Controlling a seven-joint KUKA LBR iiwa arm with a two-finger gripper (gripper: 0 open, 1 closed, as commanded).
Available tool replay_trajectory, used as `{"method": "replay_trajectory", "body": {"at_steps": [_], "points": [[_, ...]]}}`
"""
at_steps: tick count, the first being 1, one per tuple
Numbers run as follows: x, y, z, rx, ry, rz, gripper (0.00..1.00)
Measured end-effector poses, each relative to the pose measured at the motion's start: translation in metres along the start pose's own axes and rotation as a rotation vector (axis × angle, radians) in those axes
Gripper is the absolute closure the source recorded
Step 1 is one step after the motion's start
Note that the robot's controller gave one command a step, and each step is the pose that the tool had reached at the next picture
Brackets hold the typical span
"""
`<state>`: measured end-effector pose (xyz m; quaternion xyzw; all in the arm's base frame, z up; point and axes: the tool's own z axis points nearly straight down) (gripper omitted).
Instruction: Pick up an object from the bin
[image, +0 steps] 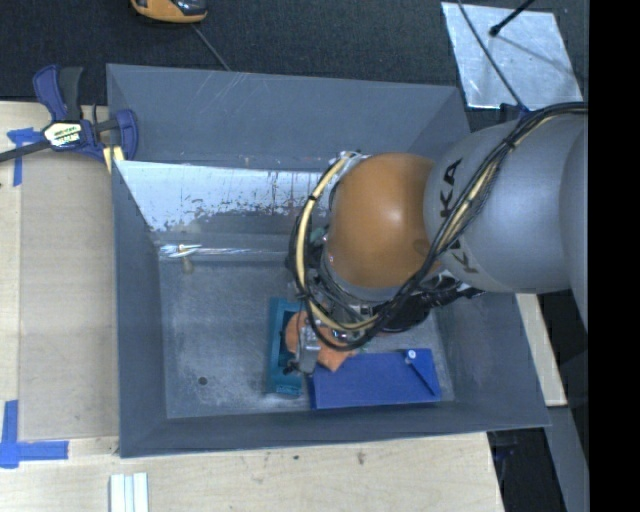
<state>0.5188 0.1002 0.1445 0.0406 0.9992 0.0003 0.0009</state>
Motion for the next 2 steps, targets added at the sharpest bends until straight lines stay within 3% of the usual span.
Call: {"method": "replay_trajectory", "body": {"at_steps": [1, 2], "points": [[-0.015, -0.039, 0.009, 0.000, -0.001, -0.019, 0.00], [-0.034, -0.053, 0.054, 0.001, 0.003, 0.064, 1.00]]}}
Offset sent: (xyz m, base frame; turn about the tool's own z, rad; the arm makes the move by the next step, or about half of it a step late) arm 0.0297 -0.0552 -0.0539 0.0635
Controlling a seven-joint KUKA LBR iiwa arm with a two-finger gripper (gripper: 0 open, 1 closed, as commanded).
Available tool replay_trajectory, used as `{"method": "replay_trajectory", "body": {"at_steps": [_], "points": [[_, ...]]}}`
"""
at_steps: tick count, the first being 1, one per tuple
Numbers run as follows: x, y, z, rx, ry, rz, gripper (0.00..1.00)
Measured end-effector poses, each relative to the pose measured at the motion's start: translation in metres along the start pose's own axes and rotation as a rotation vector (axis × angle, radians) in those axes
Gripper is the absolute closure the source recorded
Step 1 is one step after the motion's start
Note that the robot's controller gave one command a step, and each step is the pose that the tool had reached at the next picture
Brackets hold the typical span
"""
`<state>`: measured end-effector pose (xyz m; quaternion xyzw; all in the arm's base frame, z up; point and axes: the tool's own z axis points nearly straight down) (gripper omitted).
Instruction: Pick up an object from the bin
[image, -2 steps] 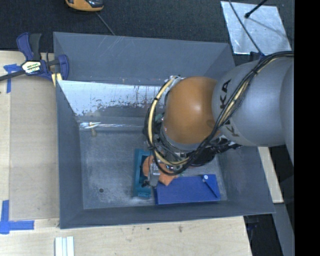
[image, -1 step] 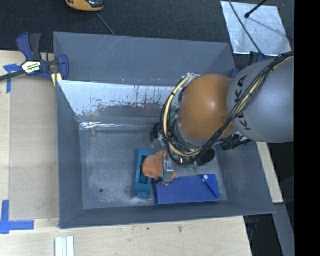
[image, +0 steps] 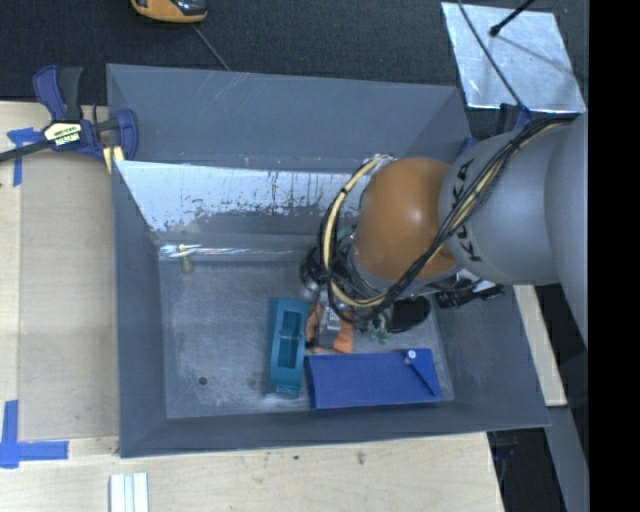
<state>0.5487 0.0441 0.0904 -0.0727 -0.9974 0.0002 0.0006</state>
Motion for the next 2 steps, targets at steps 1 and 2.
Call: {"method": "replay_trajectory", "body": {"at_steps": [1, 2], "points": [[0.000, 0.000, 0.000, 0.000, 0.000, 0.001, 1.00], [-0.035, 0.009, -0.127, -0.001, -0.003, 0.009, 1.00]]}}
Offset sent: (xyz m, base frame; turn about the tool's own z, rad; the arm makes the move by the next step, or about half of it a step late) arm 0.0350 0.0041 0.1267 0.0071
